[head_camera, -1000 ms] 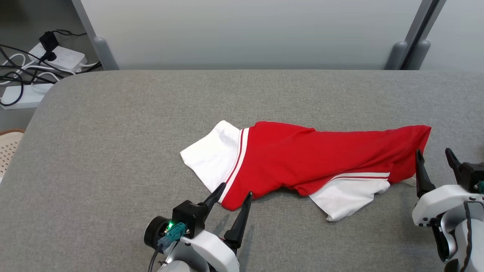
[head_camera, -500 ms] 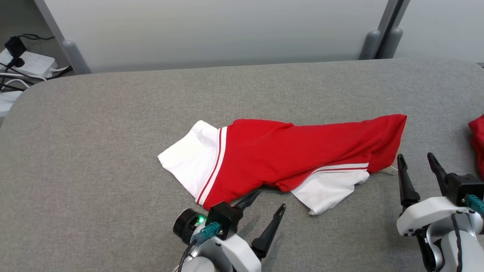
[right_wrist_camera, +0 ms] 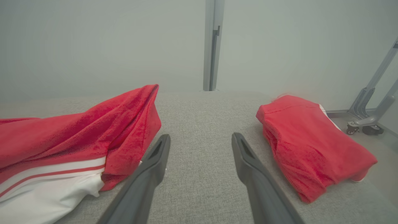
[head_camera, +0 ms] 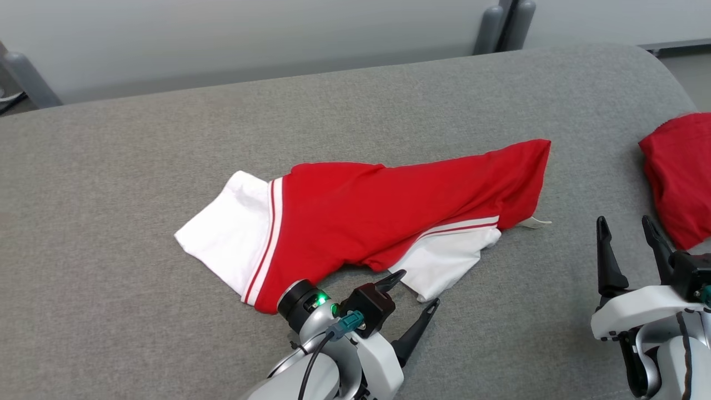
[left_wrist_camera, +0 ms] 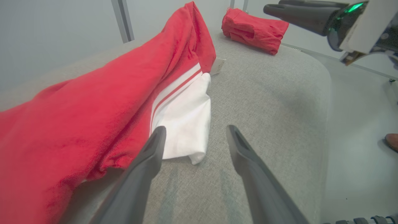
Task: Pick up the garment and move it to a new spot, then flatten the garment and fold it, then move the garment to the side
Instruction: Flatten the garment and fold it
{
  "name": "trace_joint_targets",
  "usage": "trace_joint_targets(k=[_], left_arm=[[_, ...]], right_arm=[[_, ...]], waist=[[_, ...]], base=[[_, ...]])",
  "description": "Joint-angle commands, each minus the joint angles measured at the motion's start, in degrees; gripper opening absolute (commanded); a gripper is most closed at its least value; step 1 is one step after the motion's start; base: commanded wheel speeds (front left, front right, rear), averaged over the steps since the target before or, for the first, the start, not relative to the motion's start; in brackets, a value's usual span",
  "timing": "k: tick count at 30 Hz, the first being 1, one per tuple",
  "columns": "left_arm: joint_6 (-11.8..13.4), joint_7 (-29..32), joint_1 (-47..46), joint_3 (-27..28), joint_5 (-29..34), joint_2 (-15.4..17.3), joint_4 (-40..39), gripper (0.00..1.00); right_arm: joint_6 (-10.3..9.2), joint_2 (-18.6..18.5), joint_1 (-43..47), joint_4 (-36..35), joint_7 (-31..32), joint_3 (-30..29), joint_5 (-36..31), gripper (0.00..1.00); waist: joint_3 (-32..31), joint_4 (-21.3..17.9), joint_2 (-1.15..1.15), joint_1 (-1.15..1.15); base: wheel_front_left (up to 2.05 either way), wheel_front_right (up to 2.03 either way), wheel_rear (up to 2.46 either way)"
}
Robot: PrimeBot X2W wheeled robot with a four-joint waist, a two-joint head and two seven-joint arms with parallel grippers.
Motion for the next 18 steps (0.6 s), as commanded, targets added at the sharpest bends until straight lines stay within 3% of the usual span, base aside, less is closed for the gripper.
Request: trace_joint_targets(k=[1, 16, 17, 18], left_arm=[[0.07, -0.72, -3.02, 0.77, 0.24, 0.06, 0.09, 1.0], [1.47, -1.47, -7.87, -5.21, -1.1, -0.09, 6.14, 1.0], [1.71, -1.54, -8.12, -5.6, -1.03, -0.1, 6.65, 0.95], [1.96, -1.67, -8.35, -5.91, -1.01, -0.1, 7.07, 0.44]], right_arm=[[0.19, -0.29, -0.71, -2.02, -0.35, 0.79, 0.63, 1.0], [0.19, 0.31, -1.93, -4.2, -0.35, -0.12, 1.93, 1.0], [0.19, 0.29, -1.98, -4.28, -0.35, -0.22, 1.94, 1.0], [0.19, 0.29, -2.06, -4.41, -0.35, -0.23, 1.94, 1.0]], waist=[[1.6, -1.88, 0.0, 0.0], [5.97, -5.63, 0.0, 0.0], [6.03, -5.54, 0.0, 0.0], [6.09, -5.41, 0.0, 0.0]], base=[[0.0, 0.0, 0.0], [0.0, 0.0, 0.0], [0.0, 0.0, 0.0], [0.0, 0.0, 0.0]])
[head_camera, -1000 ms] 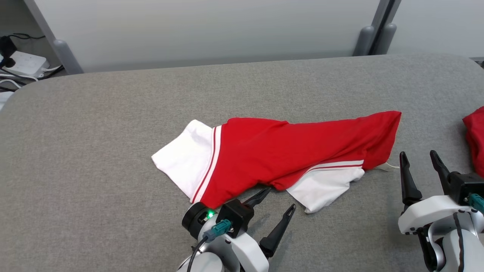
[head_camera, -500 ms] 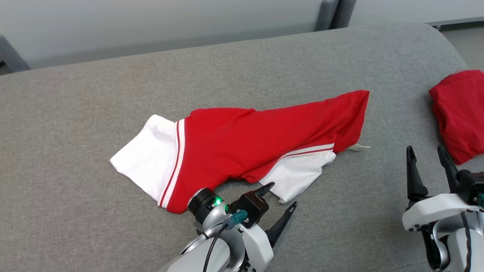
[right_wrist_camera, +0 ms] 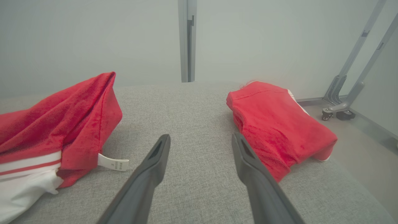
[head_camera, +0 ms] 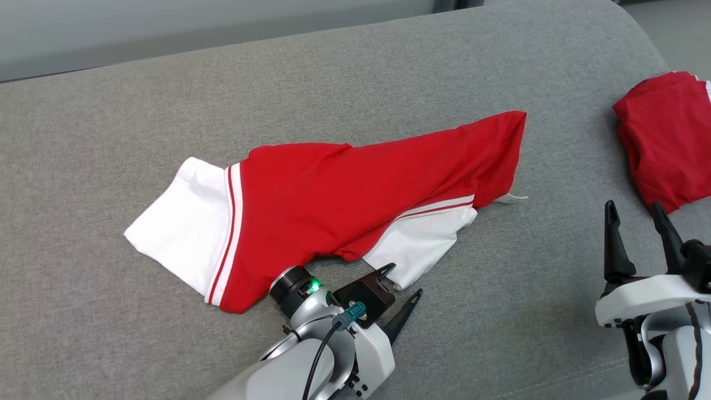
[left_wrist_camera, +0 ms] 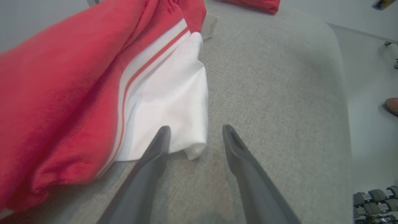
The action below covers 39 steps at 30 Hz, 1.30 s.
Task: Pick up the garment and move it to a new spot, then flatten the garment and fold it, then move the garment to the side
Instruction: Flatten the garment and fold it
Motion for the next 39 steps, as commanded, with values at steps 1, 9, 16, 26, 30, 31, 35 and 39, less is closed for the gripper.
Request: trace_joint_targets(k=[1, 9, 16, 26, 30, 31, 35, 39], left_arm=[[0.98, -0.84, -2.56, 0.71, -0.39, 0.0, -0.13, 0.11], [1.33, -2.23, -3.16, -0.39, -1.31, 0.0, -0.26, 0.0], [4.86, -2.79, -2.41, 6.0, 0.15, 1.9, -9.1, 0.0], [13.95, -2.81, 6.34, 18.94, 3.15, 15.88, -32.86, 0.0], [17.08, -2.47, 9.54, 21.96, 2.8, 20.36, -38.4, 0.0], [17.78, -2.22, 10.22, 22.56, 2.75, 21.35, -39.53, 0.0], [20.39, -0.46, 13.47, 24.46, 2.36, 25.37, -43.7, 0.0], [22.18, 0.62, 15.83, 25.39, 2.23, 27.69, -45.29, 0.0]], right_arm=[[0.19, -0.45, -1.47, -1.83, -0.35, 1.19, 0.47, 1.0], [0.19, -0.77, -1.68, -2.41, -0.35, 1.92, 1.11, 1.0], [0.19, -1.51, -0.76, -2.06, -0.35, 1.91, 1.29, 1.0], [0.19, -2.37, 2.52, 1.46, -0.35, 2.87, 1.93, 1.0], [0.19, -2.27, 4.0, 2.68, -0.35, 4.48, 2.91, 1.0], [0.19, -2.23, 4.23, 2.95, -0.35, 5.08, 3.19, 1.0], [0.19, -2.36, 4.75, 4.04, -0.35, 8.06, 5.0, 1.0], [0.19, -2.88, 4.27, 5.19, -0.35, 9.0, 6.49, 1.0]], waist=[[0.08, 0.32, 0.0, 0.0], [-0.3, 2.03, 0.0, 0.0], [-2.03, 5.33, 0.0, 0.0], [-7.22, 12.18, 0.0, 0.0], [-8.98, 13.65, 0.0, 0.0], [-9.25, 13.86, 0.0, 0.0], [-10.15, 15.15, 0.0, 0.0], [-10.11, 16.4, 0.0, 0.0]], base=[[0.0, 0.0, 0.0], [0.0, 0.0, 0.0], [0.0, 0.0, 0.0], [0.0, 0.0, 0.0], [0.0, 0.0, 0.0], [0.0, 0.0, 0.0], [0.0, 0.0, 0.0], [0.0, 0.0, 0.0]])
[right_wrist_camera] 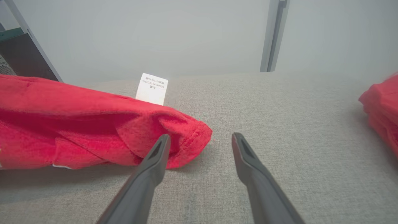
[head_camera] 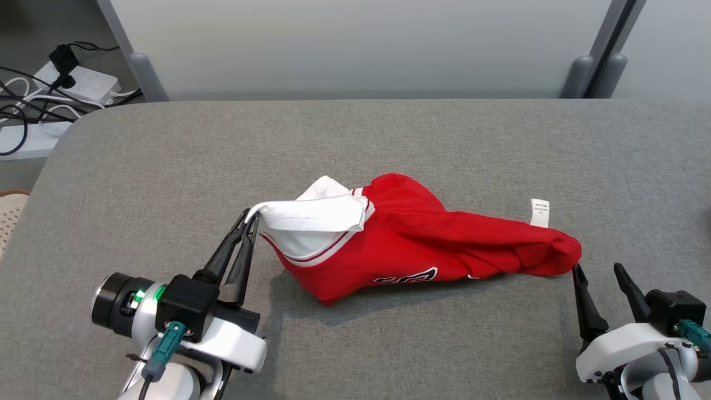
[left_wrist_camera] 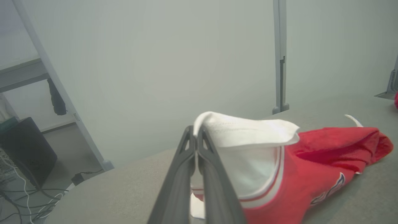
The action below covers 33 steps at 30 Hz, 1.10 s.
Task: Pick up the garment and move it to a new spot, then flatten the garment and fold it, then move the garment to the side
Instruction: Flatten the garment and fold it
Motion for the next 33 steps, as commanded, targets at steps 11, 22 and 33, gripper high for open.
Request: trace_joint_targets(k=[11, 22, 33], left_arm=[[5.23, 1.39, 2.66, 5.72, 0.05, 6.43, -4.69, 0.0], [6.61, 1.7, 2.84, 6.0, 0.24, 6.59, -6.87, 0.0], [8.53, 0.03, 3.82, 9.36, -0.42, 8.3, -7.4, 0.0]], right_arm=[[0.19, -1.12, -2.7, 1.55, -0.34, 3.13, 10.47, 1.0], [0.19, -4.01, 0.82, -3.48, 0.65, 14.16, 26.05, 1.0], [0.19, -11.35, 13.09, -20.2, -0.33, 23.82, 29.09, 1.0]], waist=[[0.82, 3.34, 0.0, 0.0], [2.03, 4.88, 0.0, 0.0], [3.69, 2.33, 0.0, 0.0]], base=[[0.0, 0.0, 0.0], [0.0, 0.0, 0.0], [0.0, 0.0, 0.0]])
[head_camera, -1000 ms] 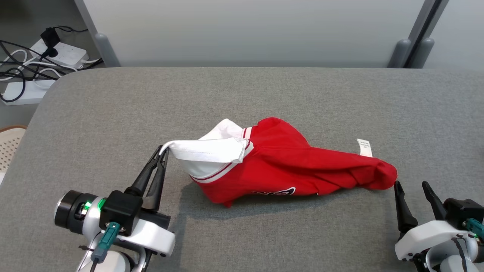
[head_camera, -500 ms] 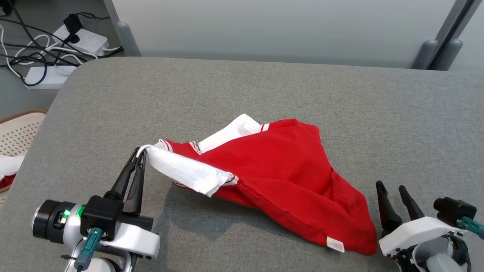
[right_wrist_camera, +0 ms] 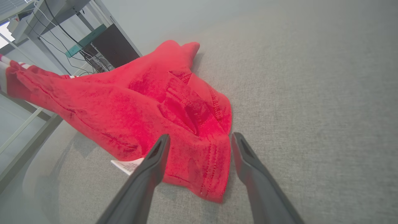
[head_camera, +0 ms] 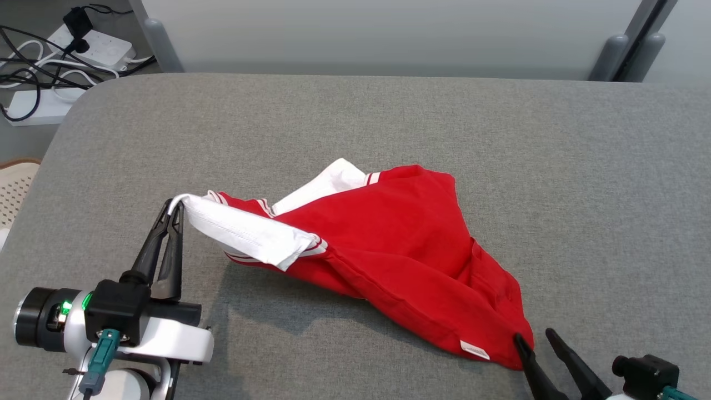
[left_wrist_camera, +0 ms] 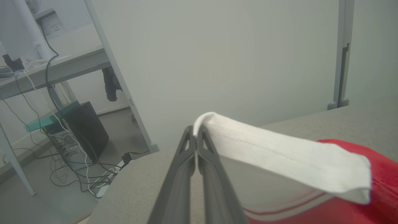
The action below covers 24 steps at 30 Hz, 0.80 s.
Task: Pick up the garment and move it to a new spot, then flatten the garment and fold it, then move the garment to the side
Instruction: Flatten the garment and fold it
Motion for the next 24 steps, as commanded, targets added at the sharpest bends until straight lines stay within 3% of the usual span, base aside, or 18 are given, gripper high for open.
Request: trace_joint_targets(k=[1, 8, 24], left_arm=[[0.82, -0.48, -0.99, 3.33, -0.3, 2.26, -1.34, 0.0], [0.94, -0.56, -1.24, 3.57, -0.31, 2.57, -2.06, 0.0], [0.58, -0.22, -1.99, 2.36, -0.27, 1.83, -2.33, 0.0]], right_arm=[[0.24, -2.06, 0.62, -1.68, -0.77, 2.31, 0.53, 1.0], [0.24, -3.31, 0.18, 1.2, -0.78, 6.97, 1.13, 1.0], [0.24, -1.96, -2.73, 9.4, -0.78, 8.75, 1.63, 1.0]], waist=[[0.25, -0.49, 0.0, 0.0], [0.92, -0.84, 0.0, 0.0], [0.31, 1.67, 0.0, 0.0]], base=[[0.0, 0.0, 0.0], [0.0, 0.0, 0.0], [0.0, 0.0, 0.0]])
